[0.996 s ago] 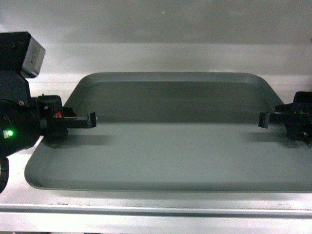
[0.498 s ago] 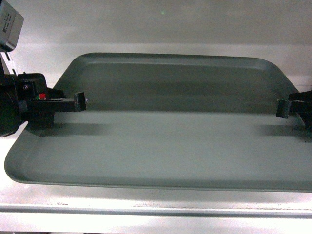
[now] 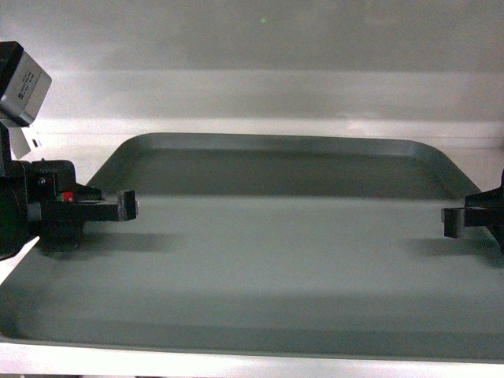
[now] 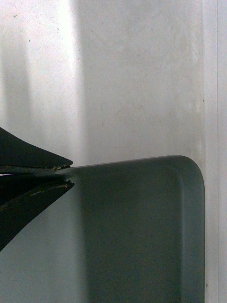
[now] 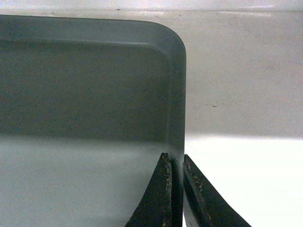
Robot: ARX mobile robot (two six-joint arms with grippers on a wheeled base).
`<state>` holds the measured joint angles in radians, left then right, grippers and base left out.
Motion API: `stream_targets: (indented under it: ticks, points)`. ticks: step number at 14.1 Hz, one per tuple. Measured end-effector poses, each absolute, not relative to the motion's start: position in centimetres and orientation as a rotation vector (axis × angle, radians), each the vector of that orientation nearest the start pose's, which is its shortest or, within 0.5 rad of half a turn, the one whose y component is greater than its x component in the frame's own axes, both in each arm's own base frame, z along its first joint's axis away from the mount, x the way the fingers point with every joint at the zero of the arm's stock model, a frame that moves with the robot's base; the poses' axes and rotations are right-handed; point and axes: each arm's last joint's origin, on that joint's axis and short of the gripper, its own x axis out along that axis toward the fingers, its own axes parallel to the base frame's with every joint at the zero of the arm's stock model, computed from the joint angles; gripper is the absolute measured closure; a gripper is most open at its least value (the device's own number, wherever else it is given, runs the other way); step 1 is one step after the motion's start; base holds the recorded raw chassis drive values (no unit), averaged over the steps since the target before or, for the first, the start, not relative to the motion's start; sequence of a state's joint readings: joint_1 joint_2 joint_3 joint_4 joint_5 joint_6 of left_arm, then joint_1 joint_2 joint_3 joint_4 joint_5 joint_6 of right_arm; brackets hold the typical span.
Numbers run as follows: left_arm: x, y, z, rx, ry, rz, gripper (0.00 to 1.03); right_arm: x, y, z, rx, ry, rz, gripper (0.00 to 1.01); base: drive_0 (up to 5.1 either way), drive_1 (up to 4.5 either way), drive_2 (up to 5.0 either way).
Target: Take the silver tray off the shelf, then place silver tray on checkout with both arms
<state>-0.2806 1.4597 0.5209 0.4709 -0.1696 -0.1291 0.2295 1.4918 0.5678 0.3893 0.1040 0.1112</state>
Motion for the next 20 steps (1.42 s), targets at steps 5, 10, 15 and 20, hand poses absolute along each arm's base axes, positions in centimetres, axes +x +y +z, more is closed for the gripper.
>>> stream_targets:
  ticks: [5,10,15,20]
  points:
    - [25.97,-6.96,15.94,-0.027,0.452,-0.080,0.99,27.20,6.08,15.71,0.017,0.531,0.088,0.98,0.0,0.00,0.0]
    - [25.97,-6.96,15.94,-0.027,0.452,-0.080,0.99,27.20,6.08,15.71,0.016,0.531,0.088,0.98,0.0,0.00,0.0]
    - [25.97,-6.96,15.94,-0.027,0.452,-0.080,0.99,27.20,6.08,15.71,0.014,0.531,0.088,0.98,0.0,0.00,0.0]
    - [25.97,-6.96,15.95,-0.028,0.452,-0.080,0.99,27.20,6.08,15.71,0.014,0.531,0.088,0.98,0.0,0.00,0.0]
